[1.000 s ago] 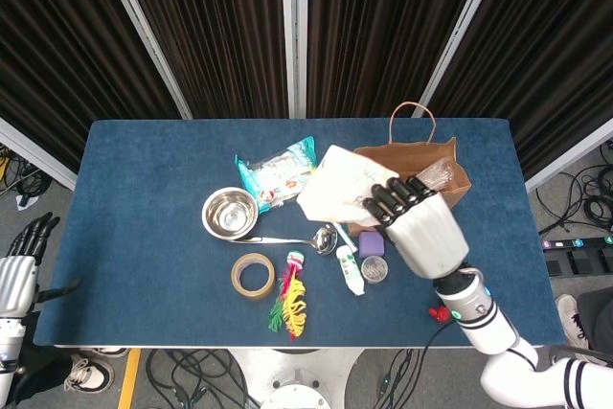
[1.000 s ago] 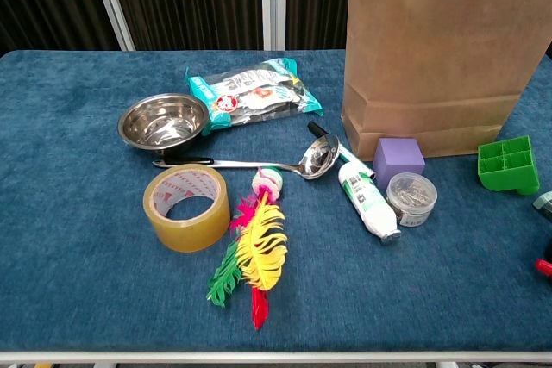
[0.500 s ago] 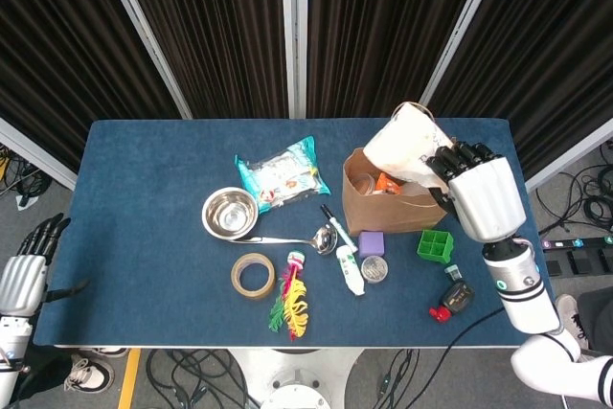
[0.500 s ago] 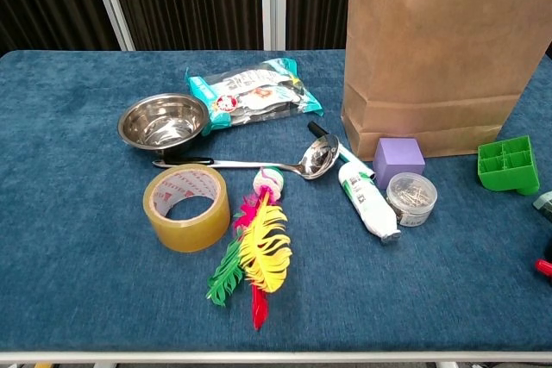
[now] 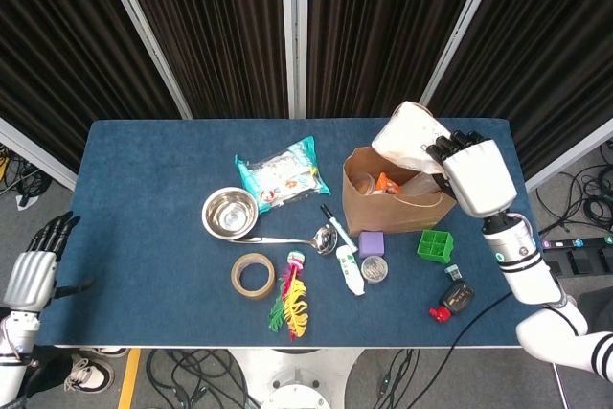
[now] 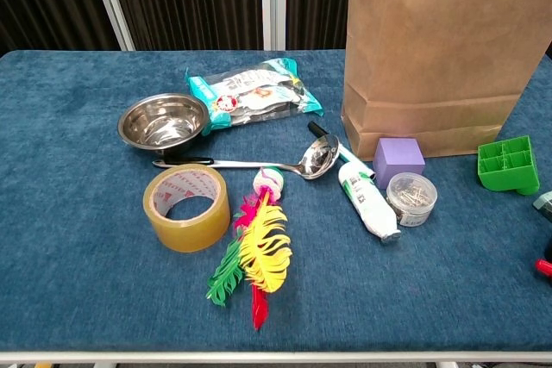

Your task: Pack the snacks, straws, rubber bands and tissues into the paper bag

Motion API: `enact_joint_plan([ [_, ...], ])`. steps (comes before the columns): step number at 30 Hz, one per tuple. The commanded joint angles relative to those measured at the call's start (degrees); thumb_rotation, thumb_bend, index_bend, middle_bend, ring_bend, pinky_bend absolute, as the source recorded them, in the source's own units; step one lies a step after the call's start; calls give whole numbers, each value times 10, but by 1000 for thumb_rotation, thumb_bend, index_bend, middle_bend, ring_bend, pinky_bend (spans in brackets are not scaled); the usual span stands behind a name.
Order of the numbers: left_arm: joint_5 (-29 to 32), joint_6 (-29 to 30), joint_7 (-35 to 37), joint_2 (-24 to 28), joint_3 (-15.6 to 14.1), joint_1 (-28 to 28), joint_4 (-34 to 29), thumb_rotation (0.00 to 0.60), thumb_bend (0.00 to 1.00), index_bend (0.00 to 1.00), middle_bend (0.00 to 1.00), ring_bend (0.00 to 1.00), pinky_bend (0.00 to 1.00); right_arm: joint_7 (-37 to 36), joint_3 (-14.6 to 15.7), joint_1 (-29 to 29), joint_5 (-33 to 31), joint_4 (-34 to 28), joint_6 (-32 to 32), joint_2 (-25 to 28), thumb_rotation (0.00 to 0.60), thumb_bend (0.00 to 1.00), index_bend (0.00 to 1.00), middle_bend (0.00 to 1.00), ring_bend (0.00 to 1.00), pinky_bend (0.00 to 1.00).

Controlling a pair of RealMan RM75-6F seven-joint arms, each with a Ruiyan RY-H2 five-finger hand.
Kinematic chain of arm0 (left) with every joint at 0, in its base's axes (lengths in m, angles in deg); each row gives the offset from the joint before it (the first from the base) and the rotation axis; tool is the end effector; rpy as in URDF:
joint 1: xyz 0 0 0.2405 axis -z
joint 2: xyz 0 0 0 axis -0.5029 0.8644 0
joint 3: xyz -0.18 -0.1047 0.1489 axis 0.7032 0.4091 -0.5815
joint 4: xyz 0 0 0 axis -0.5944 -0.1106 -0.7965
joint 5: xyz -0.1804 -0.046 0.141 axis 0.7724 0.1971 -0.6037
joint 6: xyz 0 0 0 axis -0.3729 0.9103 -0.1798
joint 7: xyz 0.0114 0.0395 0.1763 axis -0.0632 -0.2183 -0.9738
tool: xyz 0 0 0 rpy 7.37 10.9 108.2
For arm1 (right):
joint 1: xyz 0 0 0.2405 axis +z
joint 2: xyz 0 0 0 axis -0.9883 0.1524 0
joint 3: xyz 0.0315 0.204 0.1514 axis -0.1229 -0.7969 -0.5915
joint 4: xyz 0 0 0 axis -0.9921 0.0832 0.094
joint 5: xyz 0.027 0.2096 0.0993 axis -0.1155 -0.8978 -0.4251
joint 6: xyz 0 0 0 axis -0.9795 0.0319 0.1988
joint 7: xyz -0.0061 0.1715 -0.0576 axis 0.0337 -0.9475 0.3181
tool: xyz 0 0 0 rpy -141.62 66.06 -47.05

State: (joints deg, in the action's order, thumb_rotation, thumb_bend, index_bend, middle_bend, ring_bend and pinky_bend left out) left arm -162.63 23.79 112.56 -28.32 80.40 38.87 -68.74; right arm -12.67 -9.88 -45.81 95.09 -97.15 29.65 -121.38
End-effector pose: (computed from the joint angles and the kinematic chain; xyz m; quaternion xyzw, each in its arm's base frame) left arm -0.3916 0.2494 0.0945 -0.5774 -0.4188 -0.4452 0.5413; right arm -0.1364 -0.4005 0.1438 0.6882 -0.0972 0.4753 0.5395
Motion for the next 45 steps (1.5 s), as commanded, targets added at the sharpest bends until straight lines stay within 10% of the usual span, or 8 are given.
enact_joint_plan([
  [1,1,-3,-1,0,1,2,-1,600,44,99,143,12,144,-11,9,7,9,17,-6,-7,600,390,751,559,520,655],
  [12,3,-4,6,-7,-1,3,8,600,43,100,143,12,144,-22,40,13,29,32,-32,11,600,8,564,476,333,391],
  [17,3,-2,8,-7,-1,2,9,600,44,100,143,12,143,-14,37,11,10,10,-40,21,600,0,421,388,229,274],
  [35,-3,6,4,1,-1,7,-8,600,44,100,143,12,144,-100,-17,-46,54,-69,165,58,600,0,412,374,229,262],
  [45,-1,12,3,11,3,7,-20,600,44,100,143,12,143,-187,89,-189,172,-98,311,83,600,0,350,360,211,261],
])
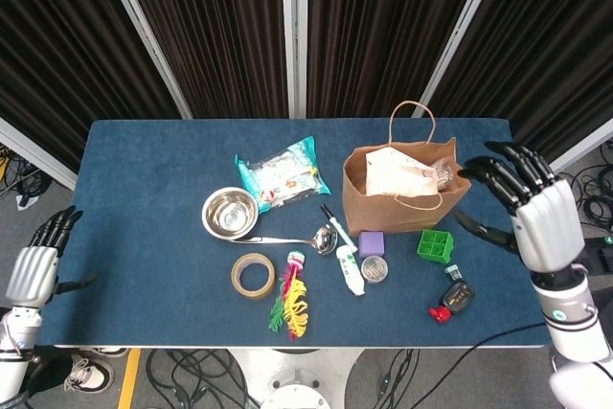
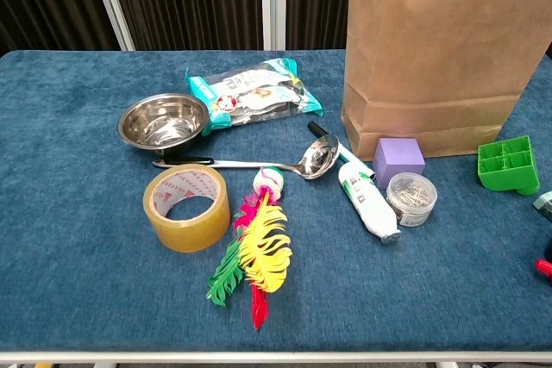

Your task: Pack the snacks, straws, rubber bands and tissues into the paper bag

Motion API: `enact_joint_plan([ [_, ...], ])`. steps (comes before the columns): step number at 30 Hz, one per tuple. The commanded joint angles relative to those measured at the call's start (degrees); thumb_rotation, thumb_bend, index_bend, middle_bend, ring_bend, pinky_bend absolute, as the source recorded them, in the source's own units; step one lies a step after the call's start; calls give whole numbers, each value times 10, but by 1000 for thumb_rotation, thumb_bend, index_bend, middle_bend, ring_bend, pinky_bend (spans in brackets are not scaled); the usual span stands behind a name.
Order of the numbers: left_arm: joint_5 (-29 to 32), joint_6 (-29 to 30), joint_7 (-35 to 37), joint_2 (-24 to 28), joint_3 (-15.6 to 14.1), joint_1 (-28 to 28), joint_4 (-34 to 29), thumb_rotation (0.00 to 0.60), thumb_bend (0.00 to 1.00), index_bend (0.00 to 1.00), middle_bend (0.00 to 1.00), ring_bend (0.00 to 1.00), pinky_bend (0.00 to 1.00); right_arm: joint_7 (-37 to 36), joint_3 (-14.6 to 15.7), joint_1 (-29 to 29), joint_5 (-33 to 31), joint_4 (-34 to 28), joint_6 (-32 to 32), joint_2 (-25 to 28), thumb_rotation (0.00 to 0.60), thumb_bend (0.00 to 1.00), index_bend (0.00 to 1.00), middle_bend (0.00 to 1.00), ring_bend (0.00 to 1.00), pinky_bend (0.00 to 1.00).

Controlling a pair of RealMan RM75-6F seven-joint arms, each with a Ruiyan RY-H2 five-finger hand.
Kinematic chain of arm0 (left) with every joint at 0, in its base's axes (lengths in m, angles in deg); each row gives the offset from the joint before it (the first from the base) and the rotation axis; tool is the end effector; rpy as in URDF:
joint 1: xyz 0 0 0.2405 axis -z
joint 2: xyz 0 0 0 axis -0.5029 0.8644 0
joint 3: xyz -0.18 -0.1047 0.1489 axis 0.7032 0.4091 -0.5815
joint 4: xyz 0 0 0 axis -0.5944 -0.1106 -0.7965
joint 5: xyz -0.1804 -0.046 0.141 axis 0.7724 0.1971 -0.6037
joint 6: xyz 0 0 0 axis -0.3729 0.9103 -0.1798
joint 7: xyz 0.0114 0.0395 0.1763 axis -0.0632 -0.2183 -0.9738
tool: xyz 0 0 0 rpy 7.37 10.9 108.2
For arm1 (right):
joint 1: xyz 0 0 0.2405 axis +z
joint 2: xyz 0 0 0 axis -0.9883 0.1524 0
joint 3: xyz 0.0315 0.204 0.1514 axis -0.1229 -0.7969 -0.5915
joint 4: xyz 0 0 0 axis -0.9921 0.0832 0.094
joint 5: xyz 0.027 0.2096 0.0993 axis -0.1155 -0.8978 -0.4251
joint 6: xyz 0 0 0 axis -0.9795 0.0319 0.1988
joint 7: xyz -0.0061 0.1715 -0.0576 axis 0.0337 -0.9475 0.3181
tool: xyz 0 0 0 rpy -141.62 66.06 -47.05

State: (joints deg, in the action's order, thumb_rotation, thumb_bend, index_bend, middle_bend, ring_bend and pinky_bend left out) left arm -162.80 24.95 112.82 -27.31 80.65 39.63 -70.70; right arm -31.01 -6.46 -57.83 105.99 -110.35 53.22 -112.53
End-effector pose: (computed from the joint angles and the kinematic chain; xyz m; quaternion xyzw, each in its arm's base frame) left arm -0.3814 0.2548 0.0994 -0.5748 -0.4127 -0.4629 0.5339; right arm -0.1398 -0.2983 0.2078 0.5946 -0.1400 0.6524 0.4486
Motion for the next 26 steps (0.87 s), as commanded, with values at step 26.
enact_joint_plan([
  [26,-19,28,-23,12,-4,1,-33,600,44,100,143,12,143,-245,119,-221,-95,606,-3,-348,600,0,25,56,0,0],
])
